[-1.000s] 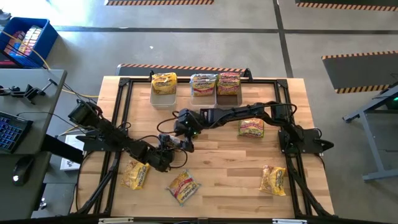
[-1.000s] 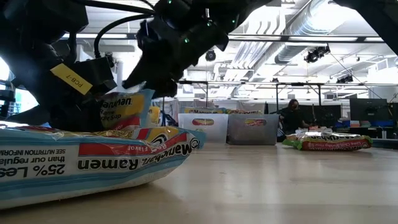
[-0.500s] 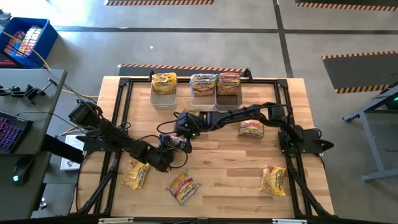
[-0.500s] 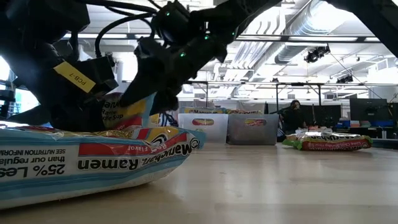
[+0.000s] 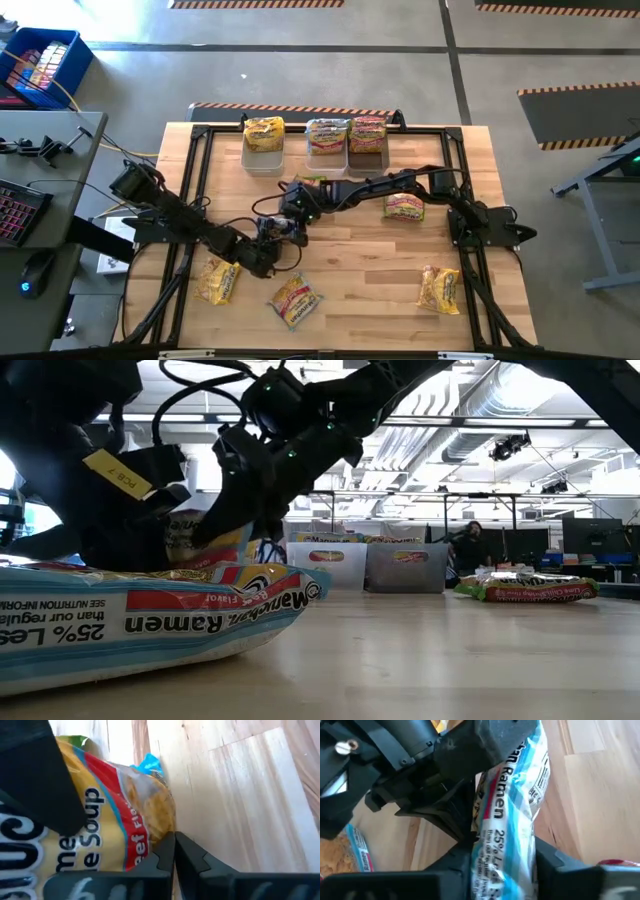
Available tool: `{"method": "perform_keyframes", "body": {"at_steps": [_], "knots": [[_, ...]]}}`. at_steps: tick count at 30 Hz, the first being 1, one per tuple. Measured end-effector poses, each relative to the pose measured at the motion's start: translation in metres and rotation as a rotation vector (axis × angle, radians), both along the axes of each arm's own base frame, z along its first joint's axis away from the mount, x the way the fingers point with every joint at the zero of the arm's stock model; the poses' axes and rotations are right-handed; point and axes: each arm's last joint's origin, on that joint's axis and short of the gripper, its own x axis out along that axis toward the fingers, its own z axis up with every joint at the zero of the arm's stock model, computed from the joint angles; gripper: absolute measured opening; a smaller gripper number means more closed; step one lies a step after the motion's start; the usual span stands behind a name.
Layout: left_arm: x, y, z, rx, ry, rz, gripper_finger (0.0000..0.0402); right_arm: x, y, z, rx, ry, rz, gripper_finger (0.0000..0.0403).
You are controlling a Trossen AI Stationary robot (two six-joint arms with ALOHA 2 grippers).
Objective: Sort Maruchan noodles
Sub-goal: Put the top blue noodle pack into the transparent white bin
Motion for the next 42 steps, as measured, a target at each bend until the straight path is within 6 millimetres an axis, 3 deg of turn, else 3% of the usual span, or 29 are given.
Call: {"method": "perform_keyframes", "body": {"at_steps": [4,10,14,19,23,28,36,42], "knots": [[-0.008,-0.002,0.01,-0.019,0.004,0.01,0.0001,0.0,0.001,0.0,-0.028,-0.016,0.037,0.0078],[-0.023,-0.01,0.04,-0.072,-0.127,0.029,0.0001,-0.001,0.001,0.006,-0.061,-0.034,0.077,0.0075],[-0.029,-0.018,0.056,-0.113,-0.215,-0.002,0.0001,-0.012,0.0,0.034,-0.135,-0.052,0.138,0.0074],[-0.03,-0.025,0.069,-0.159,-0.32,-0.051,0.0001,-0.04,-0.016,0.086,-0.286,-0.042,0.137,0.0073],[-0.031,-0.023,0.06,-0.263,-0.421,-0.17,0.0001,-0.068,-0.042,0.126,-0.47,-0.039,0.101,0.0073],[-0.036,-0.001,0.04,-0.423,-0.544,-0.274,0.0,-0.094,-0.098,0.143,-0.568,0.001,0.039,0.0073],[-0.039,0.03,0.032,-0.52,-0.663,-0.227,0.0,-0.131,-0.189,0.136,-0.515,0.054,-0.05,0.0072],[-0.036,0.038,0.032,-0.515,-0.673,-0.194,0.0,-0.146,-0.221,0.121,-0.466,0.07,-0.016,0.0072]]}}
